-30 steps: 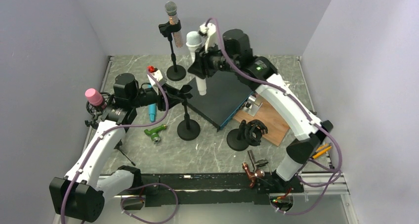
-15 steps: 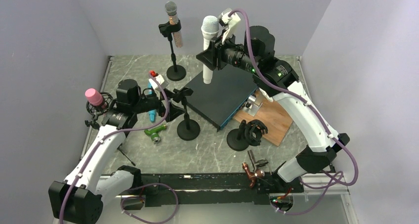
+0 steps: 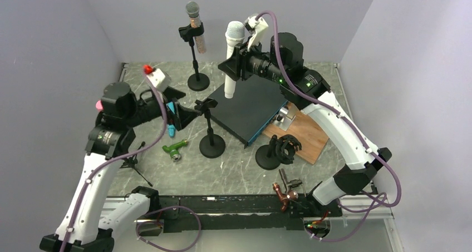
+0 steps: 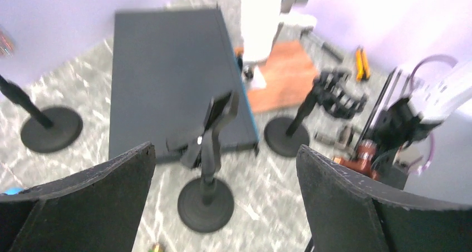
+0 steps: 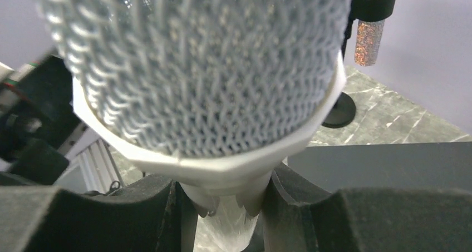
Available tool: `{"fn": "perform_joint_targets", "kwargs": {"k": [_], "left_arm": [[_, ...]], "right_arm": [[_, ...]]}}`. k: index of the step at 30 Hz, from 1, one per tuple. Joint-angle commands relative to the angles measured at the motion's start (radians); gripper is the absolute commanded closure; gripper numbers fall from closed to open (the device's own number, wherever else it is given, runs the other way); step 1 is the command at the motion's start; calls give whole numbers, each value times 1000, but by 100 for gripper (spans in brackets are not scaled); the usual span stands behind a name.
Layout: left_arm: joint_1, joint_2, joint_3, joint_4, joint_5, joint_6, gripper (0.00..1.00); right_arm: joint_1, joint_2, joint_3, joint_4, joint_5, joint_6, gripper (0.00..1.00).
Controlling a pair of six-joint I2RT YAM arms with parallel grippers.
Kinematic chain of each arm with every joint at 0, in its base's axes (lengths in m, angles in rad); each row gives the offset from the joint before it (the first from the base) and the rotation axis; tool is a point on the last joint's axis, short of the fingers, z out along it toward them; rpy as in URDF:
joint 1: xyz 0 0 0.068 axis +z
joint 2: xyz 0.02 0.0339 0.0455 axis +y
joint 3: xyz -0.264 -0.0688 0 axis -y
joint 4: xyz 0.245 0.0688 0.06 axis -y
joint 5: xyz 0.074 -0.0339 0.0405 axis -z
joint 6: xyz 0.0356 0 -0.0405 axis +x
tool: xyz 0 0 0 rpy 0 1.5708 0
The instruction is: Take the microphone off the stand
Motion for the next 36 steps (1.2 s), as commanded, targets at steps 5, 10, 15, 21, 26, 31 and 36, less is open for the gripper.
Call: {"fn": "perform_joint_targets", "kwargs": {"k": [5, 10, 15, 21, 26, 31, 36], "left_arm": [[-51, 128, 220, 237, 21, -408, 1], [-212, 150, 240, 278, -166, -302, 1], [-285, 185, 237, 345, -275, -267, 1], [-297, 214, 251, 328, -332, -238, 9], [-303, 251, 286, 291, -309, -234, 29], [-305, 259, 297, 280, -318, -240, 86], [-305, 223, 285, 278, -403, -228, 100]], "right_arm": [[-1, 25, 44, 212, -153, 234, 100], [1, 16, 12, 285, -195, 306, 100], [0, -2, -36, 350, -249, 343, 100], [0, -15, -64, 376, -291, 362, 100], [0, -31, -79, 370, -298, 350, 100], [-1, -41, -75, 351, -323, 330, 98], [0, -89, -78, 266, -225, 258, 43]]}}
